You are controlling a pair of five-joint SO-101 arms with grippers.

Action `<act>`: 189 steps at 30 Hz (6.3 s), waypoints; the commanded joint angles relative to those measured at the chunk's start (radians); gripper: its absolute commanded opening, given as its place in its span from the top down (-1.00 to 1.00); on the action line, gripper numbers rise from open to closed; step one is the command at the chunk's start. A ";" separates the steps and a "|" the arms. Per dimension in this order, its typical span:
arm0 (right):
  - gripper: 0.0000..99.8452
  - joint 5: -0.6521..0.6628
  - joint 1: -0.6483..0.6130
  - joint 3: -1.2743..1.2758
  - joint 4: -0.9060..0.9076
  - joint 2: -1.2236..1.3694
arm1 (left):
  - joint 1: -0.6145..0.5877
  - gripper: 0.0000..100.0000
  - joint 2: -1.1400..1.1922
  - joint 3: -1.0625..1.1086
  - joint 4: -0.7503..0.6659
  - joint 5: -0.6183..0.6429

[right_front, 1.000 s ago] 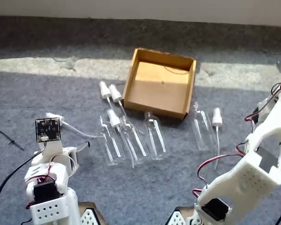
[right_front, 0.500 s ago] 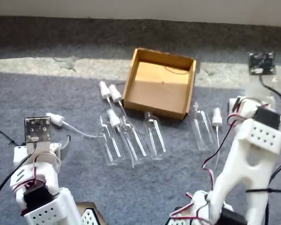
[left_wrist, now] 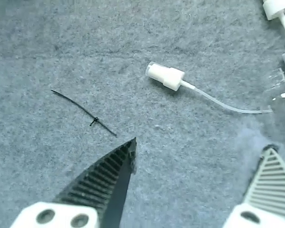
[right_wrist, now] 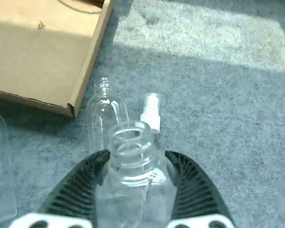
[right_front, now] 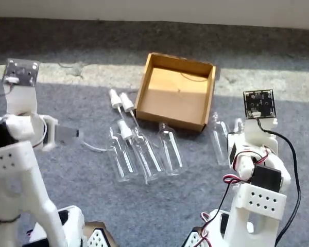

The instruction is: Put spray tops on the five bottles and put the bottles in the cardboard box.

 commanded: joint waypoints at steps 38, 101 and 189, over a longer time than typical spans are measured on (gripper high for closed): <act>0.99 -0.029 -0.079 -0.002 -0.005 0.065 | -0.004 0.58 1.024 -0.154 -0.433 0.767; 0.99 0.061 -0.926 0.516 -0.438 -0.360 | 0.567 0.89 -0.693 0.478 -0.847 0.644; 0.99 -0.264 -0.823 0.510 -0.601 -0.361 | 0.980 0.99 -0.693 0.717 -1.060 0.597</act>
